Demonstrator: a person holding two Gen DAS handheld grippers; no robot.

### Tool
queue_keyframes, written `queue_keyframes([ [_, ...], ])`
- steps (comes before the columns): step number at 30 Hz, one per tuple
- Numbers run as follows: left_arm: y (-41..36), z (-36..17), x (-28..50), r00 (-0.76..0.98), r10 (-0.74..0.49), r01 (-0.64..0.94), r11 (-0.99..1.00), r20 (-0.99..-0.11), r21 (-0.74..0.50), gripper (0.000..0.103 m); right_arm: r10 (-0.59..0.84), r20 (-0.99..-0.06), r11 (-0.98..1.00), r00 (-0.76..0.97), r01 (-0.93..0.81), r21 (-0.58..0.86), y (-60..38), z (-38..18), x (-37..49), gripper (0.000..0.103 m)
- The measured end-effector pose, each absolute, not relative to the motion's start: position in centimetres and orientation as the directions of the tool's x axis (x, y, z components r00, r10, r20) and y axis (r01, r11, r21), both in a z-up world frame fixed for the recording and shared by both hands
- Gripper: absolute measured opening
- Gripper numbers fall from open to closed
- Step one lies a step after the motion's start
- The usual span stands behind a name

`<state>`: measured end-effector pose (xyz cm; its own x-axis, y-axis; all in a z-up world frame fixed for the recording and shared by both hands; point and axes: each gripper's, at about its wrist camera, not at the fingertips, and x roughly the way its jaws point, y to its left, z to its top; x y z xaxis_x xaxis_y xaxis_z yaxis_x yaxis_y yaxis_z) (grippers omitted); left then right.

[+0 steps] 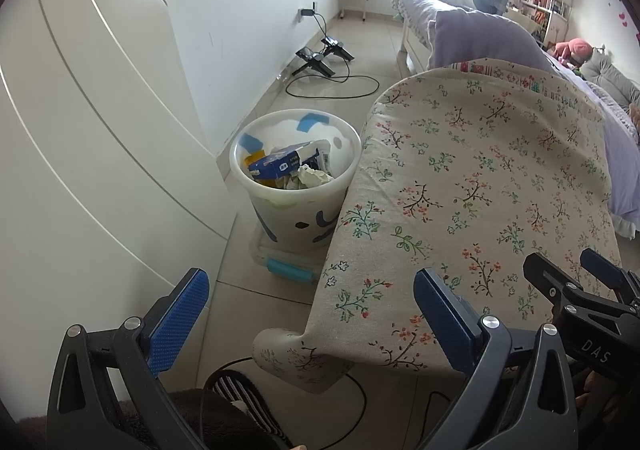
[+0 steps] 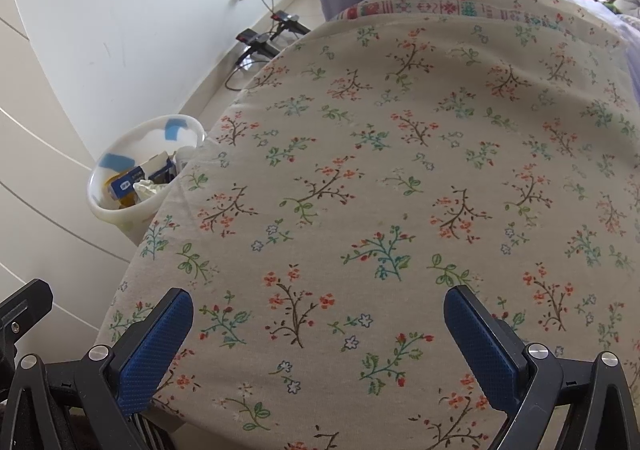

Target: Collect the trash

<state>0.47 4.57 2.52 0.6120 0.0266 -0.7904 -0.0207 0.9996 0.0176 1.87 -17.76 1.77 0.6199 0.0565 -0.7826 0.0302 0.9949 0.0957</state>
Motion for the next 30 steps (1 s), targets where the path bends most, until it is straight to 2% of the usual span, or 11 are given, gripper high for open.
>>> queue_keyframes([
  [30,4.38,3.02,0.26,0.626,0.033,-0.022,0.999,-0.779,0.025,0.103,0.057,-0.781,0.995,0.622,0.031,0.096,-17.8,1.78,1.97,0.103],
])
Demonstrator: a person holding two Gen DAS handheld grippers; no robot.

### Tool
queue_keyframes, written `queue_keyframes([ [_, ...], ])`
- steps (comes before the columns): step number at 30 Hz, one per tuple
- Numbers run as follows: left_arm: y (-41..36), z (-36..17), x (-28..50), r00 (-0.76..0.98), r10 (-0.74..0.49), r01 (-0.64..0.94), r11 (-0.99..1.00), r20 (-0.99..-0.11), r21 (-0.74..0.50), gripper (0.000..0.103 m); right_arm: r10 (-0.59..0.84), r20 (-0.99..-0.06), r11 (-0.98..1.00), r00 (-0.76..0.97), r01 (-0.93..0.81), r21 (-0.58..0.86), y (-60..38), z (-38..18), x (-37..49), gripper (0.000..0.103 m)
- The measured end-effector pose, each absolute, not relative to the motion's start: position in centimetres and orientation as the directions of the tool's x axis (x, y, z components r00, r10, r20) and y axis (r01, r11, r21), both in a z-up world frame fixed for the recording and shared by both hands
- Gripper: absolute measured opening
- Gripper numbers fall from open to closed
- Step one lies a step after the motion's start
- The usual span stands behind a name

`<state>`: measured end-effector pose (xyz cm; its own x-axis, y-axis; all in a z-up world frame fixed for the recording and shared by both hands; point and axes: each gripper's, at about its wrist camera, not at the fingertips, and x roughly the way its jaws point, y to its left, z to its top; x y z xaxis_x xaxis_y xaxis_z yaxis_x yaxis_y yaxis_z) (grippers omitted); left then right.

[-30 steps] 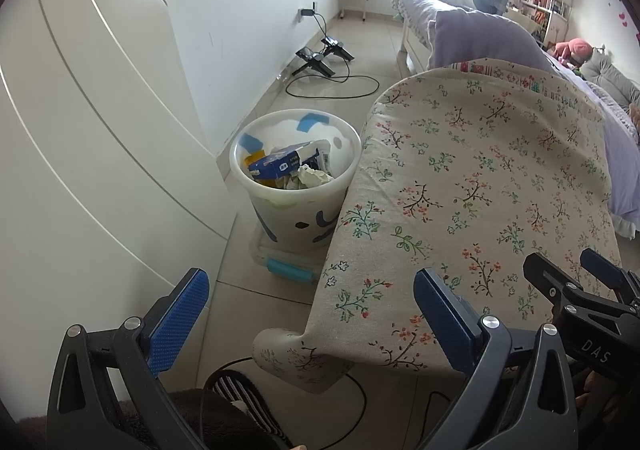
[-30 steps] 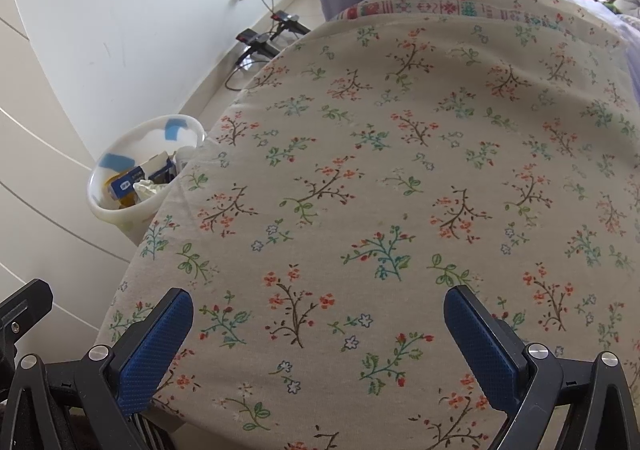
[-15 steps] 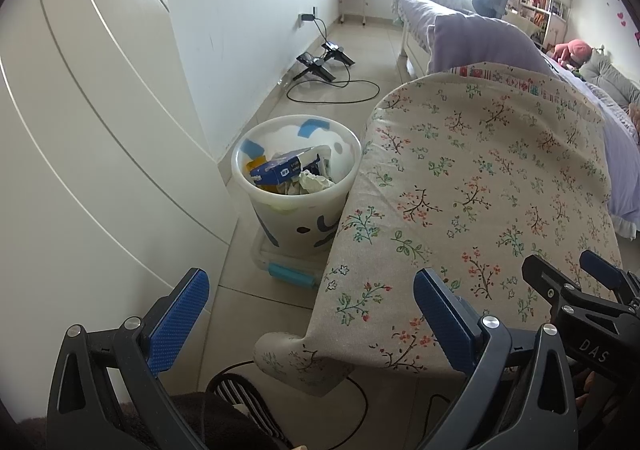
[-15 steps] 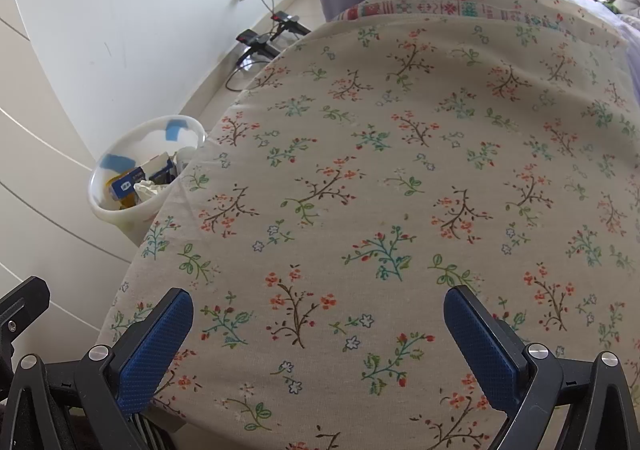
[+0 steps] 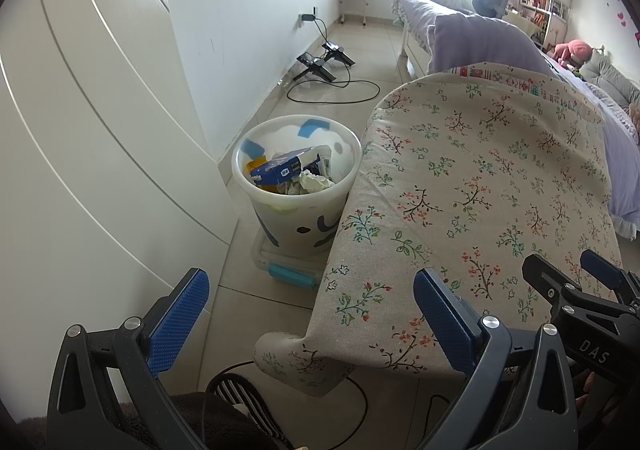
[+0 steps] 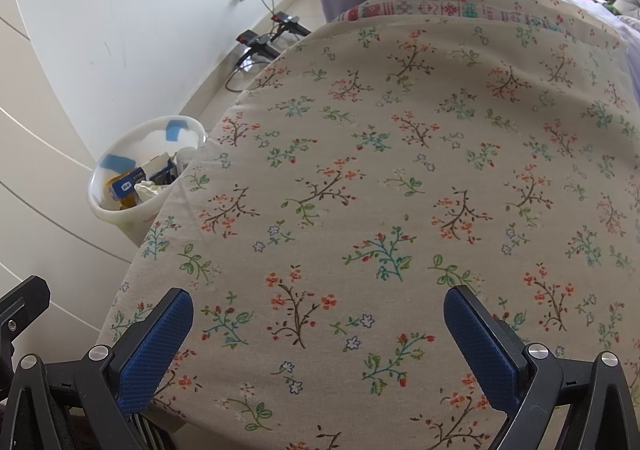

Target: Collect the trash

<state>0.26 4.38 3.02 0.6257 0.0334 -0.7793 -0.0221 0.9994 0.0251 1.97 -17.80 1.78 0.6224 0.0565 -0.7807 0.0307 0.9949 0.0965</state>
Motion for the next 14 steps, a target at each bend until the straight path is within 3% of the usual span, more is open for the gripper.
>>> queue_keyframes([
  [14,4.4,2.91,0.33,0.621,0.03,-0.022,1.0,-0.783,0.021,0.103,0.057,-0.776,0.995,0.628,0.029,0.096,-17.68,2.0,1.91,0.103],
])
